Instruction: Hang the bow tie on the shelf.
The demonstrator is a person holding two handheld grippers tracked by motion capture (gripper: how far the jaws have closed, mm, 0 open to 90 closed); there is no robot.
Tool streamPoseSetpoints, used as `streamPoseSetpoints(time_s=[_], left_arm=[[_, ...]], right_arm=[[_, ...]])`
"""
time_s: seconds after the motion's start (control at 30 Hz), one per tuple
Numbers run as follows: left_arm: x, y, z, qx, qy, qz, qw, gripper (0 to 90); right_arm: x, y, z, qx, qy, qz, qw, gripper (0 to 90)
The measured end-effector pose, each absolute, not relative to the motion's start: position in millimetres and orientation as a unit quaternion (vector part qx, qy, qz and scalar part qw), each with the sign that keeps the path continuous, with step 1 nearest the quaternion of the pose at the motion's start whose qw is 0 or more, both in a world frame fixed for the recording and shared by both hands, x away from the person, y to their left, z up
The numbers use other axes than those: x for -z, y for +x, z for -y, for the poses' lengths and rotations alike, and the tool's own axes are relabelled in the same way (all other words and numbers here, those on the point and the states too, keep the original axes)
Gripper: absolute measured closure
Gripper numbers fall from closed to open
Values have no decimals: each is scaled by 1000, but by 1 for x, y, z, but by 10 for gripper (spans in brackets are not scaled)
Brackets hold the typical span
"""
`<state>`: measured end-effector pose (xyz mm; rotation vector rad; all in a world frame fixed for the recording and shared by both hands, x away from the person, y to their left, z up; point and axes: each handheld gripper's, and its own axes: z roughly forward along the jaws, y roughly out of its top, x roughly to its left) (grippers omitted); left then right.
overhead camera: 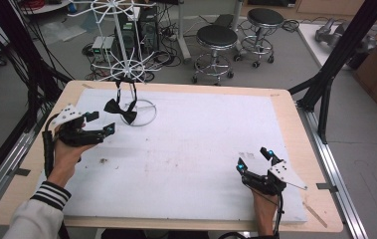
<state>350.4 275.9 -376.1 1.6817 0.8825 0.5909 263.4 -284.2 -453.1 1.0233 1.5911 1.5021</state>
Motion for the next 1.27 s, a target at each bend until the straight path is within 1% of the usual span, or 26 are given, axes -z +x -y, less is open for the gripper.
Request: streamPoseSetpoints(time_s=[0.1, 0.2, 0.37, 0.63, 0.83, 1.27], left_arm=[[387, 338, -284, -259, 699, -363, 559, 187], [400, 325, -290, -271, 680, -354, 582, 186], [422, 305, -295, -298, 654, -349, 602, 179], [451, 286, -297, -307, 633, -345, 621, 179], [454, 281, -300, -317, 612, -340, 640, 180], [455, 280, -300, -320, 609, -338, 642, 181]], right_arm=[[453, 263, 284, -579, 395, -616, 359, 105], [453, 263, 284, -580, 392, -616, 360, 104], [453, 262, 283, -580, 391, -615, 363, 104], [454, 262, 283, -581, 390, -614, 366, 105], [454, 262, 283, -581, 390, -614, 365, 105], [454, 260, 282, -578, 389, -615, 371, 104]])
